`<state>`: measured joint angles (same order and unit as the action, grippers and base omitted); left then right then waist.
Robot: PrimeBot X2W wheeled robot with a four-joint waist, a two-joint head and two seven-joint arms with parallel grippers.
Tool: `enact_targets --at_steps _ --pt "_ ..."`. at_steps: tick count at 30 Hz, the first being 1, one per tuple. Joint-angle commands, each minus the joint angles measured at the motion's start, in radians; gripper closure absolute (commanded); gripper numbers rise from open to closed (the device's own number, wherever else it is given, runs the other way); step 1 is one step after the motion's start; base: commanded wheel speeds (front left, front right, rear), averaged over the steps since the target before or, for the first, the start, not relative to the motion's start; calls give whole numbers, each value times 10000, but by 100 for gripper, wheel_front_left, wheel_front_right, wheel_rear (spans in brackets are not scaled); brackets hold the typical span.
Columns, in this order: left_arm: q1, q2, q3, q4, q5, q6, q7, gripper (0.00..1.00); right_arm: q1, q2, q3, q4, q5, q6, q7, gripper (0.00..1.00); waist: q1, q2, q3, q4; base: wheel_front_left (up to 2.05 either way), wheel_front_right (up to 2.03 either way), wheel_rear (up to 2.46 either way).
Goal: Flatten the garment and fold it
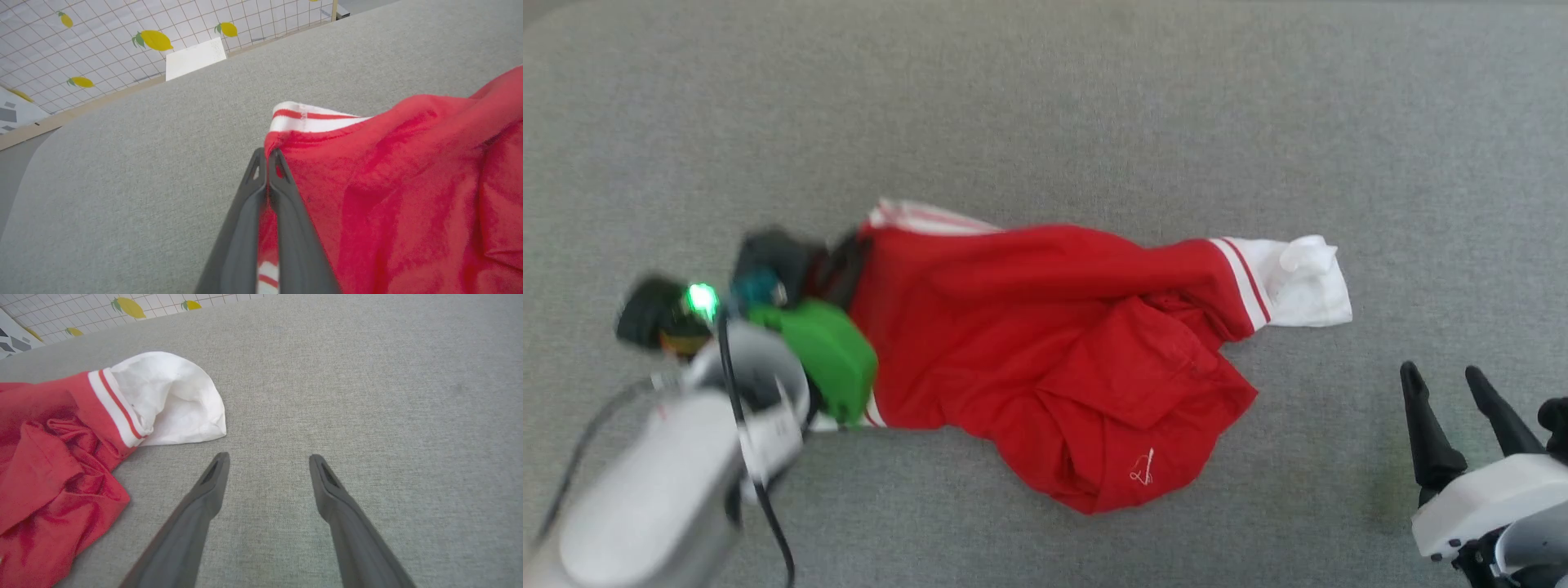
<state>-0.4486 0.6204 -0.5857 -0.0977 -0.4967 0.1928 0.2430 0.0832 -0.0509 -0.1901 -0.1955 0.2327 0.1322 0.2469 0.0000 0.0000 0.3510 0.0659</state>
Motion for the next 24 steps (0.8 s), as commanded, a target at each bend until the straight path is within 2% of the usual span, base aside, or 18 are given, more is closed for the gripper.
enact_targets --at_steps 1,3,5,6,10,13,14,16,19,24 --pt "-601 -11 43 335 -105 -245 76 100 -202 7 23 -74 -107 -15 25 0 0 0 332 -81 0 0 0" --pt "-1288 -153 -14 967 -17 -557 38 100 -262 7 23 -100 -134 -15 34 0 0 0 540 -112 0 0 0" --pt "-1842 -396 -26 1815 25 -744 -142 30 -345 7 67 -117 -157 -15 35 0 0 0 730 -162 0 0 0" --pt "-2078 -514 -71 2301 116 -787 -248 0 -401 7 99 -111 -158 -15 24 0 0 0 799 -195 0 0 0" --pt "-2587 -1027 -10 3517 200 -735 -949 0 -597 7 199 -68 -117 -15 -13 0 0 0 988 -315 0 0 0" --pt "-2758 -1317 102 3837 293 -588 -1717 0 -619 7 134 -25 -105 -15 -65 0 0 0 972 -289 0 0 0" --pt "-2700 -1542 361 3711 269 -341 -2618 0 -590 7 58 57 -140 -15 -117 0 0 0 754 -213 0 0 0" --pt "-2503 -1664 550 3376 219 -135 -3197 0 -568 7 48 115 -119 -15 -157 0 0 0 526 -135 0 0 0" --pt "-1925 -1786 751 2570 142 184 -3925 0 -504 7 139 218 -67 -15 -190 0 0 0 110 -37 0 0 0" --pt "38 -2041 1199 615 42 1222 -4786 0 -312 7 325 439 58 -15 -256 0 0 0 -675 54 0 0 0"
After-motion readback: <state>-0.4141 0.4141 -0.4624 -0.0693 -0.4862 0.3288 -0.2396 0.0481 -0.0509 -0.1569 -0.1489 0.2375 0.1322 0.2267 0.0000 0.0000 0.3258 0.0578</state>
